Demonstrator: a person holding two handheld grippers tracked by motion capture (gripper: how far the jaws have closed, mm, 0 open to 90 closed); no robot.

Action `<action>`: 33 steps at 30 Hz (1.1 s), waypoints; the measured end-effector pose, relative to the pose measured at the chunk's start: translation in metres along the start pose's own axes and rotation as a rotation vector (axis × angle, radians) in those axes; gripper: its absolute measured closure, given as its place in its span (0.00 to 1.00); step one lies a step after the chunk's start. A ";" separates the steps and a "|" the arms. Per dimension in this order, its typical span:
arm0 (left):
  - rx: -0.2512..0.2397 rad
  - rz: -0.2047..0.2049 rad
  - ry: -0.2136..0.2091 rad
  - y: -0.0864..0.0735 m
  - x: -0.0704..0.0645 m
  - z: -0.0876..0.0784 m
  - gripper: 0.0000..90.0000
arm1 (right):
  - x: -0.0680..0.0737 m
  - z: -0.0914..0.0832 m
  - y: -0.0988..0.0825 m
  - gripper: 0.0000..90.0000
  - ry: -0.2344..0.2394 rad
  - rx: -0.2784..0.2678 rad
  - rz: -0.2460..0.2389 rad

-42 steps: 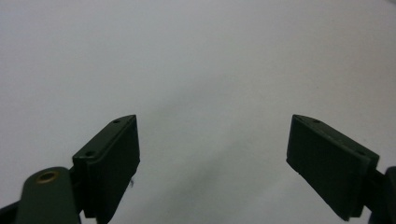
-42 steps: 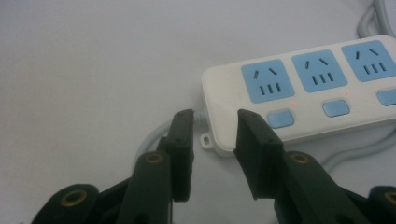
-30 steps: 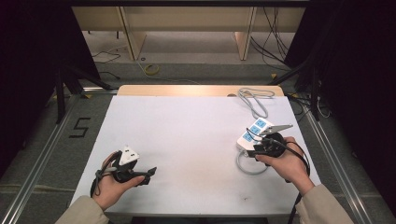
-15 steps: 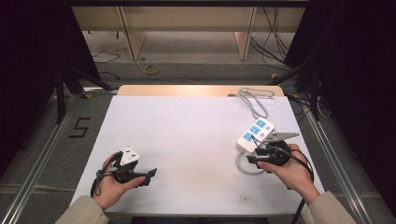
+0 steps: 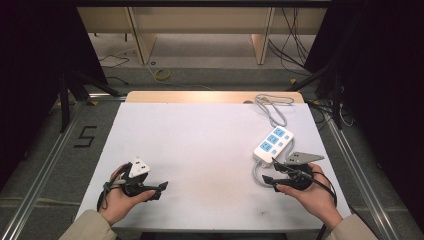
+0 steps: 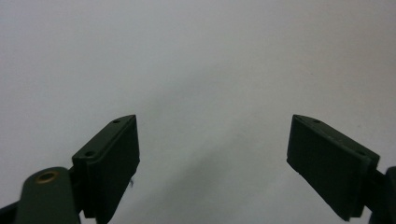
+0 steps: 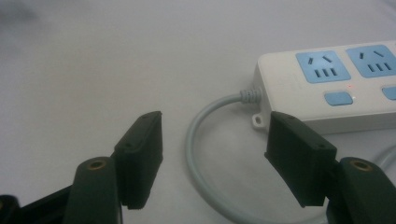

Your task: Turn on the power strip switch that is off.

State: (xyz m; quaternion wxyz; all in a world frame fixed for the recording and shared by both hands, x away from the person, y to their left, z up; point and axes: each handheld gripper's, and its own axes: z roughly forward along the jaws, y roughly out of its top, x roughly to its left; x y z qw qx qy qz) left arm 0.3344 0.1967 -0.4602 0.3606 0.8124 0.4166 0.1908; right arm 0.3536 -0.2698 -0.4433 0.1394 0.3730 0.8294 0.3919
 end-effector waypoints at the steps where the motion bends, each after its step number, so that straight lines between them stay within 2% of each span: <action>1: 0.001 0.001 0.000 0.000 0.000 0.000 0.19 | 0.000 0.000 -0.001 0.39 -0.001 -0.009 -0.003; 10: 0.001 0.005 0.000 -0.001 0.001 -0.001 0.18 | 0.003 -0.002 -0.009 0.36 0.013 -0.031 -0.020; 19: 0.001 0.001 0.004 -0.001 0.003 -0.003 0.19 | 0.002 -0.011 -0.019 0.34 0.013 -0.071 0.014; 25: 0.000 0.003 -0.001 -0.002 0.002 -0.002 0.18 | 0.002 -0.017 -0.023 0.34 -0.007 -0.093 0.012; 33: 0.001 0.009 -0.003 -0.001 0.001 -0.001 0.19 | 0.001 -0.018 -0.023 0.34 -0.010 -0.104 0.018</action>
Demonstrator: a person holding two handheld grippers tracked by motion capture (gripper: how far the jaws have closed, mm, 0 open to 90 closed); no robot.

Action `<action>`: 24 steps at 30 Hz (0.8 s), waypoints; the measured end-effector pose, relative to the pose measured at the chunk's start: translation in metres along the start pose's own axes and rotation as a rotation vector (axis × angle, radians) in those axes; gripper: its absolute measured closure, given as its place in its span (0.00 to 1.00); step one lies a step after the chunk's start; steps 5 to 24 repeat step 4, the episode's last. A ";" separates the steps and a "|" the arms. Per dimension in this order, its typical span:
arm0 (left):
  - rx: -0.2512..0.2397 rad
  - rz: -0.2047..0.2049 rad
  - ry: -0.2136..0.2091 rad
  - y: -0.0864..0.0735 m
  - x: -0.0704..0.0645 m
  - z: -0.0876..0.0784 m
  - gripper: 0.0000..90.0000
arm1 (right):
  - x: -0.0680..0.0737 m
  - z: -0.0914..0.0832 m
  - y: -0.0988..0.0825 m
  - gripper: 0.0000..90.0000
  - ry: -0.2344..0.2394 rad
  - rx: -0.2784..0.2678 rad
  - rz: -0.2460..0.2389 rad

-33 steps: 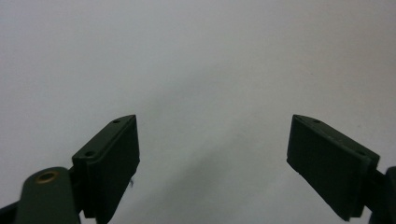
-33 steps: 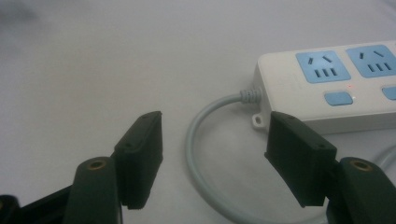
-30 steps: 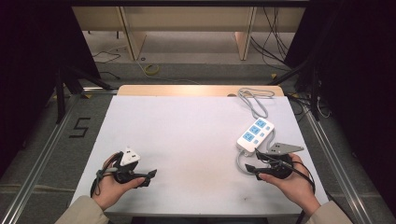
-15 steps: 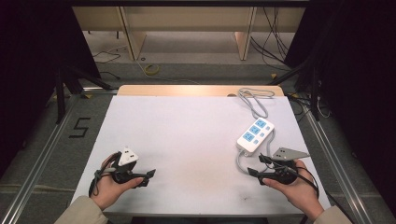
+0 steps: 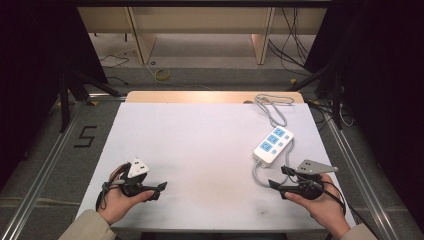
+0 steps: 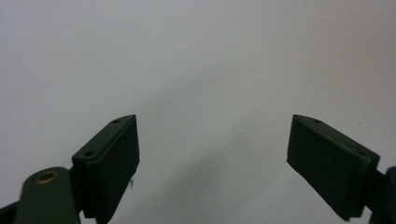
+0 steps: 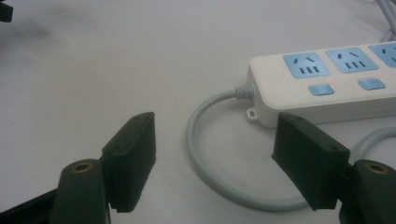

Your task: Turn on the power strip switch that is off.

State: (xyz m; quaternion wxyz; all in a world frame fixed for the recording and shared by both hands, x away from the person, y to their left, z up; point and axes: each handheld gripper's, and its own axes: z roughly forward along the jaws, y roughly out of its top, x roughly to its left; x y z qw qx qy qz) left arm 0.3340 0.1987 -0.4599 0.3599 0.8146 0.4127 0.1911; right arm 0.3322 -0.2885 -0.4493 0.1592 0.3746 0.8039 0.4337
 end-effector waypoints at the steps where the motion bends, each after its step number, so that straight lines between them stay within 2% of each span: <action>1: 0.002 0.001 -0.002 0.000 0.000 0.000 0.18 | 0.000 0.000 0.000 0.34 -0.001 0.003 -0.001; 24: 0.002 0.005 -0.002 0.000 -0.001 0.000 0.19 | 0.000 0.000 0.000 0.34 -0.002 0.003 0.000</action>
